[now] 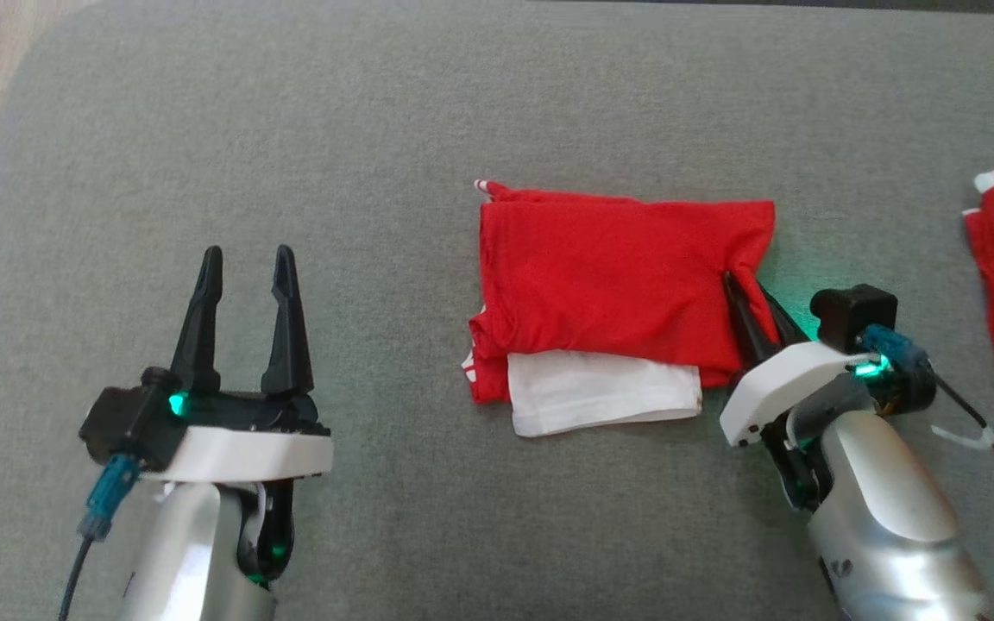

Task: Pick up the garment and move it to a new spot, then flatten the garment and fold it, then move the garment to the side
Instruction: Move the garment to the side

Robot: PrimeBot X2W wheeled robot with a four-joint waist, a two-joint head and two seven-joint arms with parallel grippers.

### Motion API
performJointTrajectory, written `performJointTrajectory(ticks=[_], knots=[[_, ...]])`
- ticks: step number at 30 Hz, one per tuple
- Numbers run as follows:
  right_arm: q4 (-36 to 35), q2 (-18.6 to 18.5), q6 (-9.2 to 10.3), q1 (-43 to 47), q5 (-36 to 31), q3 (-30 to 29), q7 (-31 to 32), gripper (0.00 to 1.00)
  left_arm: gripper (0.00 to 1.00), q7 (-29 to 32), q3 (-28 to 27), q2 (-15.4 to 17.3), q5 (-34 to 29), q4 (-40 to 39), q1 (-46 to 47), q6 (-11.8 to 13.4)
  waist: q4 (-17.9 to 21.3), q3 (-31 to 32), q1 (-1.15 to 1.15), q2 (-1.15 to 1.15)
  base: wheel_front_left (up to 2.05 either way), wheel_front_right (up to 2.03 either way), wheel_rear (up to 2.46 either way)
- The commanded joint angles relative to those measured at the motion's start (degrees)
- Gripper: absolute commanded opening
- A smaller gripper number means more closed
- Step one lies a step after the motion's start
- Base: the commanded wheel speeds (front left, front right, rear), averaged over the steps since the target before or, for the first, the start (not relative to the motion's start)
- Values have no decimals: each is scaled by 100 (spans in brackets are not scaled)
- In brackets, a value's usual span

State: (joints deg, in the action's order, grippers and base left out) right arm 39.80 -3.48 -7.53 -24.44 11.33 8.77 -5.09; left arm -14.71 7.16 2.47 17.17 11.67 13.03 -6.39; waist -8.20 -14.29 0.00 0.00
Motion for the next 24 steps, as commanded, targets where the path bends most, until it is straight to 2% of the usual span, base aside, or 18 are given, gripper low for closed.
performJointTrajectory(ticks=[1, 6, 11, 12, 13, 17, 19, 20, 24], knots=[[-176, 60, 4, -82, -220, 58, -167, 0, 100, -29, -179, 41, 18, -178, 137, -10, 89, 104, 0, 0, 0, 0, 0], [-637, 38, 4, -140, -954, -96, -260, 0, 100, -29, -113, 41, 59, -216, 88, 21, 301, 361, 0, 0, 0, 0, 0], [-1393, -328, 4, -101, -1270, -107, 55, 0, 100, -29, 2, 41, 82, -279, 50, 80, 516, 527, 0, 0, 0, 0, 0], [-1548, -438, 4, -80, -1258, -97, 148, 0, 100, -29, 12, 41, 87, -294, 46, 97, 560, 530, 0, 0, 0, 0, 0], [-1834, -698, 4, -31, -1229, -57, 340, 0, 100, -29, 21, 41, 90, -326, 42, 122, 649, 504, 0, 0, 0, 0, 0], [-2285, -1307, 4, 13, -1171, -99, 691, 0, 100, -29, 32, 41, 68, -365, 56, 124, 804, 365, 0, 0, 0, 0, 0], [-2439, -1620, 4, 16, -1123, -139, 865, 0, 100, -29, 18, 41, 43, -371, 78, 113, 868, 264, 0, 0, 0, 0, 0], [-2439, -1620, 4, 16, -1123, -139, 865, 0, 100, -29, 18, 41, 43, -371, 78, 113, 868, 264, 0, 0, 0, 0, 0], [-2556, -2231, 4, -8, -1006, -399, 1135, 0, 100, -29, 7, 41, 0, -379, 164, 76, 931, 65, 0, 0, 0, 0, 0]])
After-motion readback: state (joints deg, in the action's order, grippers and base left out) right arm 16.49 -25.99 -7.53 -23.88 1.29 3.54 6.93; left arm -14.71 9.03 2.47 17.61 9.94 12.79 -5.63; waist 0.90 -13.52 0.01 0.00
